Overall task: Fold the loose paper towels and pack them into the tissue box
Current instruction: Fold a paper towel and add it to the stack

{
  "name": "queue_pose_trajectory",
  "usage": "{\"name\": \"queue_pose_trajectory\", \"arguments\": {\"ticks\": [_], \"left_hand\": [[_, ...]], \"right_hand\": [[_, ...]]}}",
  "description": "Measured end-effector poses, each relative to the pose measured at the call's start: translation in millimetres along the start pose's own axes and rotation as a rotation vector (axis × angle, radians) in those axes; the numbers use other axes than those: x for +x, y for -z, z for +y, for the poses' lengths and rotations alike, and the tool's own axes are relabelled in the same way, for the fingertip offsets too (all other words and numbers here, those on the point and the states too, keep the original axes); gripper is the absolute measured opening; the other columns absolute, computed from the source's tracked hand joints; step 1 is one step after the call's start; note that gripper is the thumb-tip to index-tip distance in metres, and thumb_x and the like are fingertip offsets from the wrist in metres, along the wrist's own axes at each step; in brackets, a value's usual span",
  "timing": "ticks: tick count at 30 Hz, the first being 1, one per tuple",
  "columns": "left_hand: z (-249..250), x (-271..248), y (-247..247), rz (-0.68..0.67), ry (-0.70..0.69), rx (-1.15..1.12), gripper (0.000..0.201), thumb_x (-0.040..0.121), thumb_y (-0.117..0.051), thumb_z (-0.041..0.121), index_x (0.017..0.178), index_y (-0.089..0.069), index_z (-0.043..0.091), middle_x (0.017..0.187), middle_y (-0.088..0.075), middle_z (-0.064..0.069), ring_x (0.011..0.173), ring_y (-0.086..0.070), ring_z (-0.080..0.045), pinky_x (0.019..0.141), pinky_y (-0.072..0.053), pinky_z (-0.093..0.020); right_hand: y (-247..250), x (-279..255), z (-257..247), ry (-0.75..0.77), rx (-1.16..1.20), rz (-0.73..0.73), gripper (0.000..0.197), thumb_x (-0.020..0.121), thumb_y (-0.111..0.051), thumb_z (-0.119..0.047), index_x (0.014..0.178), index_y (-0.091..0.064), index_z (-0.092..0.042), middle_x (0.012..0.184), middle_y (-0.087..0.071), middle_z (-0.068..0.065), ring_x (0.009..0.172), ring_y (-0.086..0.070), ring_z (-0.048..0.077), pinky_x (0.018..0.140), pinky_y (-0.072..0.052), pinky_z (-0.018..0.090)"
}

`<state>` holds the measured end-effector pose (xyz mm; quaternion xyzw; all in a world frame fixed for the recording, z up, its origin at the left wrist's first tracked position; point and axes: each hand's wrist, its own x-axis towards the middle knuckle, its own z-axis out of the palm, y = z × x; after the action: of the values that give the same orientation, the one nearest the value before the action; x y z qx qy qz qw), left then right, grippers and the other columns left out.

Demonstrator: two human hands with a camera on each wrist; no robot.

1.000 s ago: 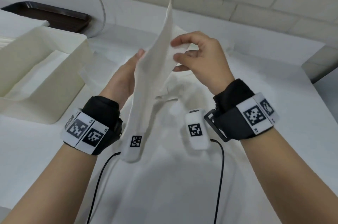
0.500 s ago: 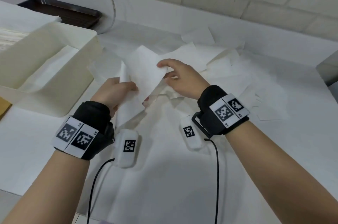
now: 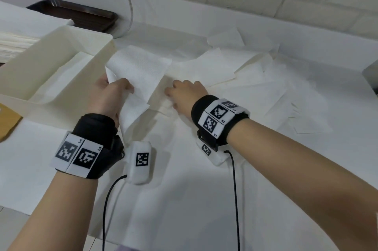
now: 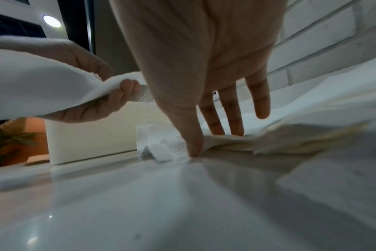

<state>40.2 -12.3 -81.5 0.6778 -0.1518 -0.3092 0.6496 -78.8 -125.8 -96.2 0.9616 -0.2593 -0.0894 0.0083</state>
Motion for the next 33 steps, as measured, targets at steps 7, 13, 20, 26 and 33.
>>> {"name": "queue_pose_trajectory", "arguments": {"ticks": [7,13,20,26,33], "left_hand": [[-1.6,-1.2,2.9,0.047,0.013,-0.097,0.018,0.087,-0.057,0.02,0.101,-0.053,0.011,0.077,-0.056,0.001,0.067,-0.056,-0.012,0.058,-0.044,-0.024],[0.5,-2.9,4.4,0.065,-0.039,-0.098,0.015,0.084,-0.058,0.012,0.073,-0.049,0.018,0.072,-0.055,0.002,0.065,-0.055,-0.012,0.066,-0.047,-0.028],[-3.9,3.3,-5.9,-0.041,-0.079,0.01,0.032,0.076,-0.054,-0.007,0.084,-0.054,0.024,0.08,-0.06,0.003,0.072,-0.058,-0.018,0.063,-0.048,-0.027],[-0.7,-9.7,-33.2,-0.185,-0.095,-0.033,0.027,0.085,-0.049,0.003,0.08,-0.061,0.027,0.077,-0.063,0.003,0.067,-0.06,-0.014,0.062,-0.049,-0.024],[1.5,-9.8,-50.6,-0.22,-0.104,-0.043,0.031,0.087,-0.046,-0.003,0.07,-0.056,0.021,0.053,-0.061,0.01,0.053,-0.056,-0.011,0.056,-0.042,-0.021]], "right_hand": [[9.5,0.0,6.4,-0.124,0.247,0.006,0.028,0.088,-0.039,0.003,0.103,-0.061,-0.008,0.104,-0.052,0.01,0.084,-0.052,0.028,0.075,-0.042,0.031],[38.2,-32.0,34.6,-0.208,0.74,0.409,0.008,0.09,-0.048,-0.01,0.085,-0.053,-0.014,0.08,-0.053,-0.002,0.071,-0.049,0.013,0.063,-0.038,0.007],[104.1,-98.4,65.5,-0.019,1.297,0.728,0.021,0.093,-0.045,-0.005,0.088,-0.056,-0.023,0.071,-0.069,-0.012,0.071,-0.063,0.003,0.066,-0.047,0.018],[133.5,-128.8,62.5,0.111,1.572,0.701,0.015,0.094,-0.046,-0.009,0.092,-0.06,-0.012,0.084,-0.066,-0.003,0.078,-0.061,0.01,0.069,-0.049,0.022],[85.7,-89.2,75.3,-0.402,1.053,0.721,0.025,0.097,-0.042,-0.013,0.074,-0.047,-0.024,0.079,-0.049,-0.001,0.058,-0.053,0.011,0.033,-0.04,0.018]]}}
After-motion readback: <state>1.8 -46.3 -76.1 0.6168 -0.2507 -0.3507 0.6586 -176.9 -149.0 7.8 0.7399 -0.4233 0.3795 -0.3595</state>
